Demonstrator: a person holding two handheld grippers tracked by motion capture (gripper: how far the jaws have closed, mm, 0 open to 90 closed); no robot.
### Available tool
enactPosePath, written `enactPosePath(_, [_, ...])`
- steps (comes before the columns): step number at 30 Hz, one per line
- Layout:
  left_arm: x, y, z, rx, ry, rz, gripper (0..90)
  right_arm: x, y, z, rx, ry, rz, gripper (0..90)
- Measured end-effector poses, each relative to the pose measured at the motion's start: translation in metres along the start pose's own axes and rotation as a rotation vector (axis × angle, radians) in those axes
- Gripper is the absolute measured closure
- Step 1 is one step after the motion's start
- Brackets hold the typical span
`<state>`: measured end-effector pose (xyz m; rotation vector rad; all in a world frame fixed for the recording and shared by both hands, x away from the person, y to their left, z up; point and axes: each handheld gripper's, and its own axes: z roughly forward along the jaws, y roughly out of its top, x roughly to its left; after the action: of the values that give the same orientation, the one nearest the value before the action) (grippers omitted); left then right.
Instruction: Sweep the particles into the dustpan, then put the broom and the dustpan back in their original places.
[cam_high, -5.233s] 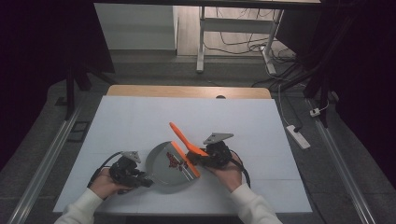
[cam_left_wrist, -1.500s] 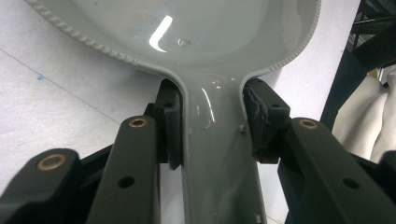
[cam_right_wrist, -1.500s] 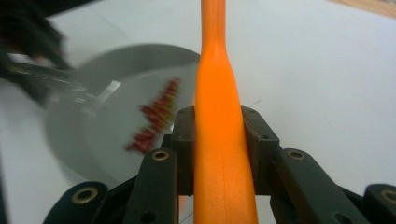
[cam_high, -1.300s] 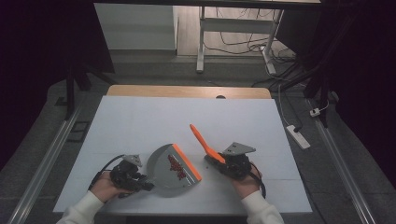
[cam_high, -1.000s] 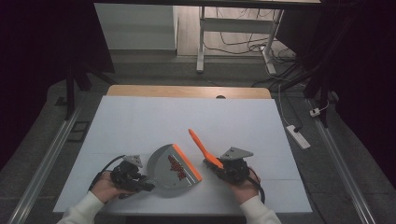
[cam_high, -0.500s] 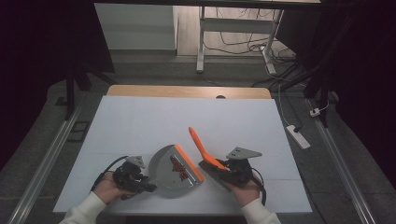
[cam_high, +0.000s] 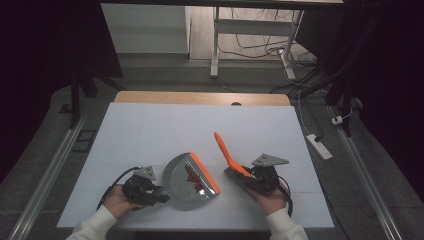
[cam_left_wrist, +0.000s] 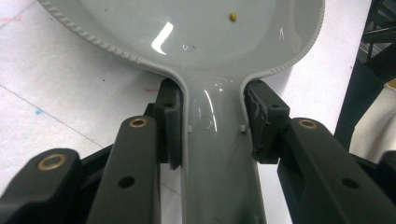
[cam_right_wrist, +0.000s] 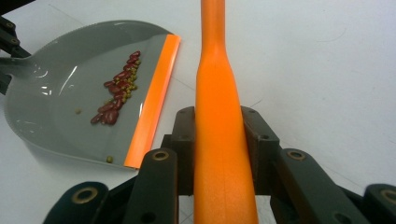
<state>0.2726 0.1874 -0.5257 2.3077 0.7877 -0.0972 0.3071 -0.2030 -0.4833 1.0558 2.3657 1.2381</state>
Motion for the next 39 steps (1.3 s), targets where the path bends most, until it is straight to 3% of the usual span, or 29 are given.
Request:
enactPosePath(4, [0.001,0.0,-0.002,-0.011,0.015,-0.008,61.8,-0.002,0.0,-0.003,-0.019,-0.013,-0.009,69.9])
enactPosePath(11, [0.0,-0.002,-0.011,-0.074,0.044,-0.037,61.8,-0.007,0.003,-0.01,-0.051,0.005,-0.025,70.0])
enactPosePath(22, [-0.002,-0.01,-0.029,-0.194,0.119,-0.203,61.8,-0.018,0.002,-0.024,-0.072,0.033,-0.055,69.9])
enactPosePath(30, [-0.003,-0.017,-0.034,-0.226,0.157,-0.267,61.8,-0.029,-0.004,-0.035,-0.065,0.037,-0.043,70.0])
enactPosePath(39, [-0.003,-0.026,-0.041,-0.262,0.234,-0.347,61.8,-0.04,-0.012,-0.047,-0.045,0.041,0.007,70.0])
